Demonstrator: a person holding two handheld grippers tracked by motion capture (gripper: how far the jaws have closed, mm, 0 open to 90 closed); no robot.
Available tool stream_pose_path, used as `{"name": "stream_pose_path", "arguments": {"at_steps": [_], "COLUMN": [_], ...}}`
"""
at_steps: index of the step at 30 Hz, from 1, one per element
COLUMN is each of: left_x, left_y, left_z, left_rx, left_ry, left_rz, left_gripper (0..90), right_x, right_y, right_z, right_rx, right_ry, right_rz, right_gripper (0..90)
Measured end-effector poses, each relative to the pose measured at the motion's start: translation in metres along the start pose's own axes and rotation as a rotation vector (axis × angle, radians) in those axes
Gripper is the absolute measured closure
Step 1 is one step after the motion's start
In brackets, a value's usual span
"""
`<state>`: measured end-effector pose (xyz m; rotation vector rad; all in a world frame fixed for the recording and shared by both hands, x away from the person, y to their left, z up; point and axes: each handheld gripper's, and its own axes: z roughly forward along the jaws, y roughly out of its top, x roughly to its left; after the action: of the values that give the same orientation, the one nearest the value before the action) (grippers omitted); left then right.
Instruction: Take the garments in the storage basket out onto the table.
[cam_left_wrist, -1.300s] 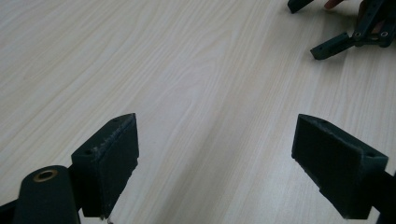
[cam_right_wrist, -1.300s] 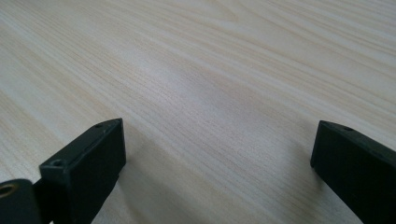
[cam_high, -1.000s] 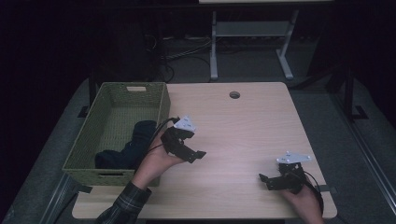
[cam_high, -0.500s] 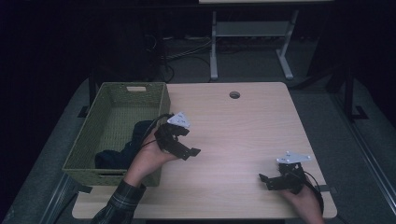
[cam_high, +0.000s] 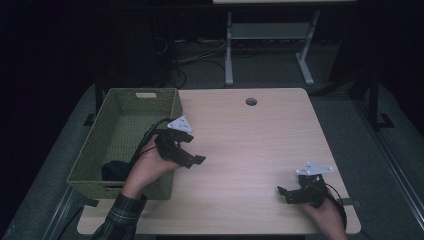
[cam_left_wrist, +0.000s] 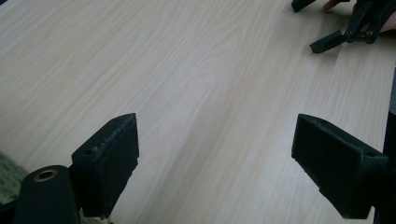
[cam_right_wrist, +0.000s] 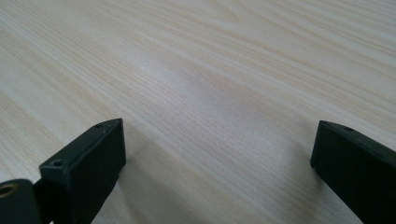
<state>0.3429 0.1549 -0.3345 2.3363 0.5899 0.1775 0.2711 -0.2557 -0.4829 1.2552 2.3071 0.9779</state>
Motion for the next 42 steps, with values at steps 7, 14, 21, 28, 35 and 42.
{"name": "stream_pose_path", "arguments": {"at_steps": [7,14,21,28,35,42], "left_x": [0.006,0.012,0.018,0.023,0.028,0.033], "left_y": [-0.004,-0.01,-0.015,-0.021,-0.028,-0.035], "left_z": [-0.009,-0.017,-0.025,-0.031,-0.041,-0.049], "left_rx": [-0.001,-0.004,0.0,0.018,0.022,0.021], "left_ry": [0.016,0.027,0.039,0.068,0.081,0.102], "left_rz": [-0.015,-0.037,-0.054,-0.065,-0.086,-0.105], "left_gripper": [14.6,14.6,14.6,14.6,14.6,14.6], "right_x": [0.0,0.0,0.0,0.0,0.0,0.0], "right_y": [0.0,0.0,0.0,0.0,0.0,0.0], "right_z": [0.0,0.0,0.0,0.0,0.0,0.0], "right_rx": [0.0,0.001,0.001,0.001,0.002,0.002], "right_ry": [0.001,0.001,0.001,-0.001,-0.001,-0.001], "right_rz": [0.0,0.0,0.0,0.0,0.0,-0.001], "right_gripper": [3.0,3.0,3.0,3.0,3.0,3.0]}}
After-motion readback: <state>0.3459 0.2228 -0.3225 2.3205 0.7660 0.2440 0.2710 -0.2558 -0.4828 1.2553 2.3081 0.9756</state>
